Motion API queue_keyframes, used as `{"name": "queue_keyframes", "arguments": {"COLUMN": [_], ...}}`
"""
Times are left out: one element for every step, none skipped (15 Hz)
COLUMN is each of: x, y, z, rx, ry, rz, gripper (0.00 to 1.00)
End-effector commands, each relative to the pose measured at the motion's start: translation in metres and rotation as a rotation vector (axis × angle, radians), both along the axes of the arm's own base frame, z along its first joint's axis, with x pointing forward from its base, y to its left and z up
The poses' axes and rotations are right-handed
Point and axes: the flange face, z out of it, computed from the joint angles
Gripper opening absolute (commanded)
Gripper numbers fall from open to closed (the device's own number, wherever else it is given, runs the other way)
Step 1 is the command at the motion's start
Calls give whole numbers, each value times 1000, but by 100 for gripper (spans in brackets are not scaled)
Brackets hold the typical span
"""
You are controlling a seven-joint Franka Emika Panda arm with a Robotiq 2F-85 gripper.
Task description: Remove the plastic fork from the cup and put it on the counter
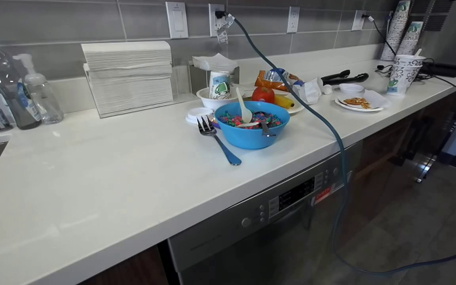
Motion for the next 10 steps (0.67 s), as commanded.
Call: {"name": "queue_keyframes", "arguments": {"x": [2, -2, -7, -11, -15, -17, -19, -23, -25, -25], "y": [-47, -60, -74, -86, -97, -108, -115, -103, -110, -114], "z": [-10, -14, -20, -24, -31, -37, -41, -33, -38, -41], "rx": [10, 4, -3, -2, -2, 4, 17, -6, 1, 5], "ry": [27, 37, 54, 62, 73, 77, 80, 78, 85, 90], "rz": [-197, -249, -302, -355, -407, -461, -512, -419, -454, -471], "gripper": [100, 100, 100, 100, 100, 100, 100, 100, 100, 100]}}
